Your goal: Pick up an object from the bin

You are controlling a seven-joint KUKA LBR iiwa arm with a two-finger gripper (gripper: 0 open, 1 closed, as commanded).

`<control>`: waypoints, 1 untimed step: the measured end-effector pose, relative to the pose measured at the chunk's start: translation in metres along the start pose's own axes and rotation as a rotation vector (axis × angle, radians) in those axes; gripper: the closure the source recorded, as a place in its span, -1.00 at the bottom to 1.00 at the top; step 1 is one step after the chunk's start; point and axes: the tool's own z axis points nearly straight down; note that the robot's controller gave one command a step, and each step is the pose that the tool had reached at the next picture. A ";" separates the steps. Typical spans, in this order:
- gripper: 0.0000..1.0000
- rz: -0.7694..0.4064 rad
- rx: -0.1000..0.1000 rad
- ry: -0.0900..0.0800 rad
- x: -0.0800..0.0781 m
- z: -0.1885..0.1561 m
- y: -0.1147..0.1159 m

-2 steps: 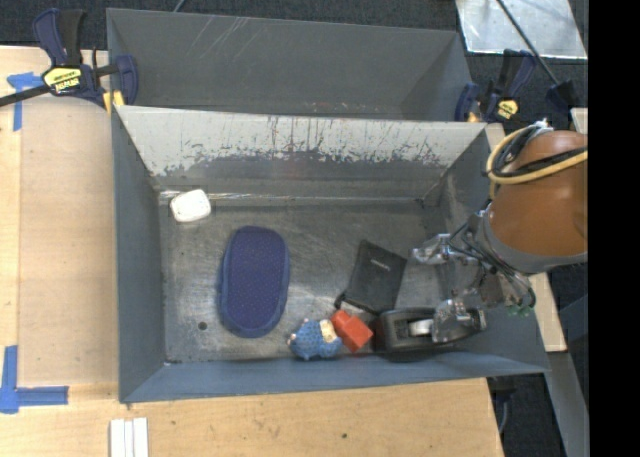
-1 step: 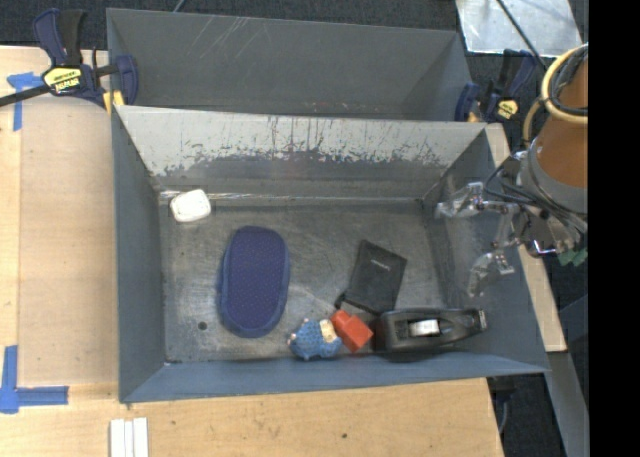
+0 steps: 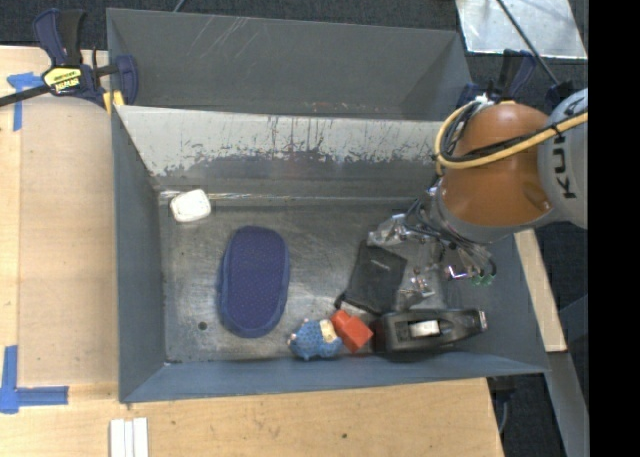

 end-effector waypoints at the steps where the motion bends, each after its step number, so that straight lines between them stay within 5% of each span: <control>1: 1.00 0.001 0.002 -0.004 0.000 -0.004 -0.001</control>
Offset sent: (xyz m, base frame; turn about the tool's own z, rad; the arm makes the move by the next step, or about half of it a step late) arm 0.0000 0.0000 0.0000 0.0000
